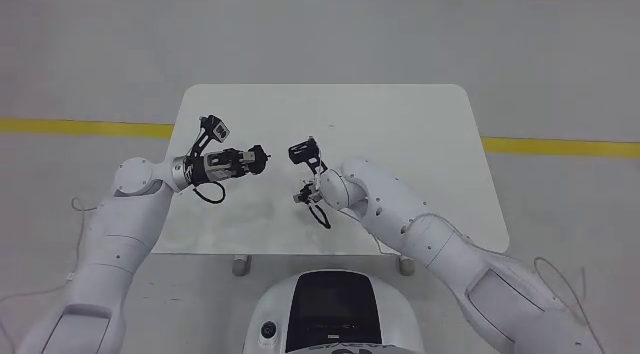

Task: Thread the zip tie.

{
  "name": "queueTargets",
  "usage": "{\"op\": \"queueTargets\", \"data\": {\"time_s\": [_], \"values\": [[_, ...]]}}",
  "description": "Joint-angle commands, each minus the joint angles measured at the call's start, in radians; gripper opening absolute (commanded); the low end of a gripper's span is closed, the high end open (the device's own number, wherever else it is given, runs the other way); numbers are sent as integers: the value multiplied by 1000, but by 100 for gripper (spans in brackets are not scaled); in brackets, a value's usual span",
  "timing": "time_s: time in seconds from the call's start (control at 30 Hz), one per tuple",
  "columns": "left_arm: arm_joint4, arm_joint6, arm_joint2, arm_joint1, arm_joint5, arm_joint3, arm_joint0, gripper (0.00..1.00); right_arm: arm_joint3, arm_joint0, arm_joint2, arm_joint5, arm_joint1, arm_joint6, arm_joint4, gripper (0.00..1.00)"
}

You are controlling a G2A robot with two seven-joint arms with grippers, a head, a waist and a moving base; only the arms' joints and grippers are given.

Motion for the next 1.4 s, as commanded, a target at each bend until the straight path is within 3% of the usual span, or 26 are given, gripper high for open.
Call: {"op": "queueTargets", "data": {"time_s": [0.0, 0.1, 0.2, 0.33, 0.67, 0.7, 0.73, 0.77, 0.97, 1.1, 1.27, 1.33, 1.37], "values": [[0, 0, 0, 0, 0, 0, 0, 0, -1, -1, 1, 0, 0, -1, 1, 100], [0, 0, 0, 0, 0, 0, 0, 0, -2, -3, 1, -5, 0, -7, 2, 100], [0, 0, 0, 0, 0, 0, 0, 0, -16, -15, 6, -68, 5, -28, -10, 100], [0, 0, 0, 0, 0, 0, 0, 0, -40, -13, -2, -113, 5, 5, -40, 100], [0, 0, 0, 0, 0, 0, 0, 0, -38, -27, 5, -123, 5, -26, -62, 100], [0, 0, 0, 0, 0, 0, 0, 0, -40, -28, 7, -126, 6, -25, -65, 90], [0, 0, 0, 0, 0, 0, 0, 0, -44, -29, 10, -128, 6, -23, -69, 63], [0, 0, 0, 0, 0, 0, 0, 0, -45, -28, 12, -129, 5, -22, -72, 50], [0, 0, 0, 0, 0, 0, 0, 0, -33, -16, 12, -127, -7, -16, -84, 39], [0, 0, 0, 0, 0, 0, 0, 0, 22, -1, 6, -124, -21, -23, -79, 31], [0, 0, 0, 0, 0, 0, 0, 0, 113, 29, -13, -122, -51, -38, -57, 12], [0, 0, 0, 0, 0, 0, 0, 0, 142, 39, -20, -124, -62, -47, -50, 0], [0, 0, 0, 0, 0, 0, 0, 0, 155, 44, -23, -126, -68, -51, -46, 0]]}}
